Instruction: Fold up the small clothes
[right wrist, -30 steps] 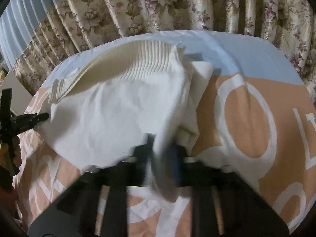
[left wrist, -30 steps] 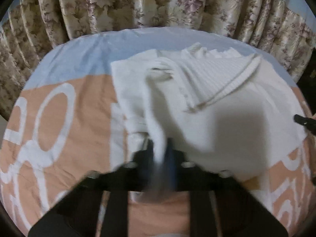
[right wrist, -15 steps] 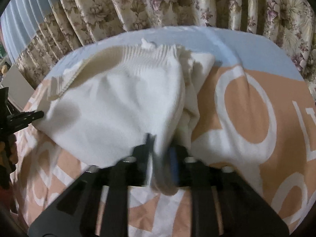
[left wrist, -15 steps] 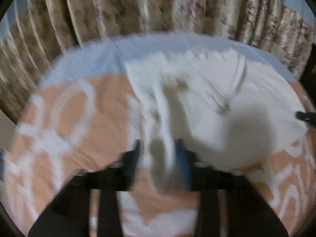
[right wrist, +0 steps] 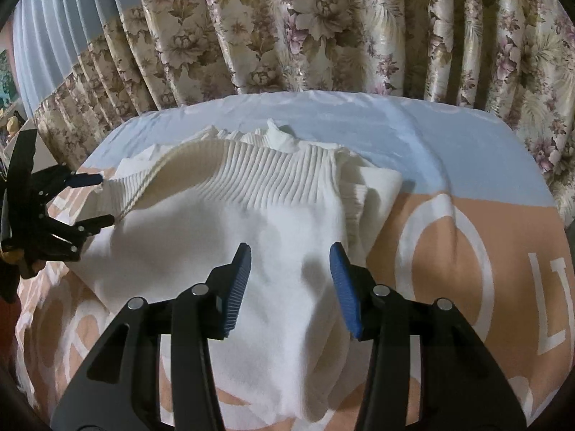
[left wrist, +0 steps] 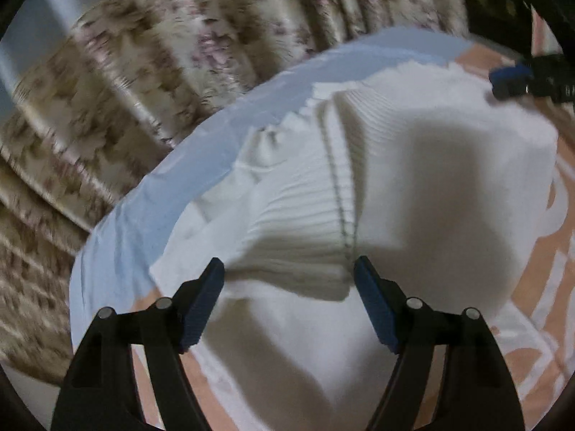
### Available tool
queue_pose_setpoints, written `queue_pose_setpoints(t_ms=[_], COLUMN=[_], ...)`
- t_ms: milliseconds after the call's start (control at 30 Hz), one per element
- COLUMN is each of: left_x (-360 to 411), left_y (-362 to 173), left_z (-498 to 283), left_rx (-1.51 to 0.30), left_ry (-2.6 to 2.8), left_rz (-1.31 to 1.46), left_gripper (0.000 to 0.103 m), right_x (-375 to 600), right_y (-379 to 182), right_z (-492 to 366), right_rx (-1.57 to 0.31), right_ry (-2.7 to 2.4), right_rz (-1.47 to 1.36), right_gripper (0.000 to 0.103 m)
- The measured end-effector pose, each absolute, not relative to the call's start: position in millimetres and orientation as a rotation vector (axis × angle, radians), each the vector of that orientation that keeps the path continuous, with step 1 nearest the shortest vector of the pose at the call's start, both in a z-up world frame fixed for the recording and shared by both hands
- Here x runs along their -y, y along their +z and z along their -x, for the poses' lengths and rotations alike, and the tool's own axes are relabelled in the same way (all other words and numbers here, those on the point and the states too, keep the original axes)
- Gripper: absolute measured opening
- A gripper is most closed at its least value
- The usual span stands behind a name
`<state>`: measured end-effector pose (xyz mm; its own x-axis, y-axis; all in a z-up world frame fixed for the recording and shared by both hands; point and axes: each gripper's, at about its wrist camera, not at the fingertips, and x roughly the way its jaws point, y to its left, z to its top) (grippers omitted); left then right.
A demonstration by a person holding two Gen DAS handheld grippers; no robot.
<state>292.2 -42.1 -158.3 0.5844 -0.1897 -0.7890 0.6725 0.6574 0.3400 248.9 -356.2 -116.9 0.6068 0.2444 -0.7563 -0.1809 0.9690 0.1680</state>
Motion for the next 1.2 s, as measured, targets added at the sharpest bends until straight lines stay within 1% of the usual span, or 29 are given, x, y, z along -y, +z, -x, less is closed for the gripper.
queue_pose_setpoints(t_ms=[33,67,100,133,167,267,433,500,533,600,633,667,733,833,900,933,967,1133,1167,1200], left_x=[44.7,44.9,43.0,42.3,41.8,35.4,13.7,6.3,1.4,-5.6,-9.6,-17.0,-33.6,-54.6,-66.6,-69.5,-71.2,-53.2,-47.9,-43.6], left_y=[-163.7,-165.5,-165.3,-164.9,-164.2,-153.2,-130.2,-131.8,-135.2,-143.9,-146.2,-148.5,-146.6,-136.8,-125.7,-121.6,-118.5,-134.1,-139.6,-145.3], left_z=[-296.7,-301.3,-302.8,-306.4,-309.5,-325.6,-374.1,-389.3,-399.0,-412.8,-415.0,-419.6,-421.9,-415.2,-403.0,-397.0,-390.6,-360.7,-356.8,-355.2], left_rx=[-0.834,-0.852,-0.855,-0.862,-0.861,-0.866,-0.864,-0.874,-0.889,-0.909,-0.91,-0.922,-0.934,-0.927,-0.911,-0.905,-0.906,-0.967,-0.976,-0.989], left_ry=[-0.581,-0.59,-0.598,-0.605,-0.596,-0.574,-0.44,-0.371,-0.34,-0.252,-0.206,-0.167,-0.163,-0.134,-0.118,-0.121,-0.13,-0.188,-0.189,-0.192], left_rz=[-0.688,-0.681,-0.675,-0.677,-0.685,-0.615,-0.42,-0.377,-0.343,-0.327,-0.327,-0.307,-0.223,-0.17,-0.149,-0.132,-0.116,-0.137,-0.151,-0.159], left_gripper=[0.039,0.034,0.033,0.028,0.02,0.017,0.017,0.018,0.021,0.032,0.04,0.053,0.063,0.065,0.069,0.077,0.082,0.082,0.077,0.069], right_x=[357.1,358.2,359.3,360.1,360.8,362.2,363.3,361.2,359.4,356.9,356.2,355.7,355.2,355.8,356.9,357.2,358.1,366.9,367.4,367.6], right_y=[-119.1,-120.4,-121.1,-121.2,-121.4,-121.5,-120.7,-122.1,-123.7,-128.2,-129.7,-131.4,-132.4,-129.9,-126.9,-125.3,-123.0,-118.4,-120.7,-123.0], right_z=[-251.0,-252.2,-252.8,-252.9,-253.5,-254.0,-257.3,-259.1,-260.6,-262.9,-263.5,-264.0,-263.5,-261.9,-261.6,-262.2,-262.7,-291.2,-299.3,-305.4], right_rx=[-0.891,-0.892,-0.891,-0.891,-0.89,-0.883,-0.867,-0.869,-0.873,-0.888,-0.893,-0.899,-0.903,-0.897,-0.885,-0.877,-0.865,-0.851,-0.858,-0.865], right_ry=[0.244,0.24,0.239,0.239,0.239,0.234,0.228,0.23,0.232,0.235,0.235,0.236,0.238,0.237,0.236,0.233,0.227,0.212,0.207,0.2], right_rz=[-0.081,-0.085,-0.091,-0.096,-0.098,-0.094,-0.113,-0.115,-0.112,-0.11,-0.109,-0.109,-0.108,-0.105,-0.105,-0.101,-0.097,-0.134,-0.133,-0.127], right_gripper=[0.047,0.047,0.047,0.047,0.047,0.047,0.047,0.047,0.047,0.047,0.047,0.047,0.047,0.047,0.047,0.047,0.047,0.047,0.047,0.047])
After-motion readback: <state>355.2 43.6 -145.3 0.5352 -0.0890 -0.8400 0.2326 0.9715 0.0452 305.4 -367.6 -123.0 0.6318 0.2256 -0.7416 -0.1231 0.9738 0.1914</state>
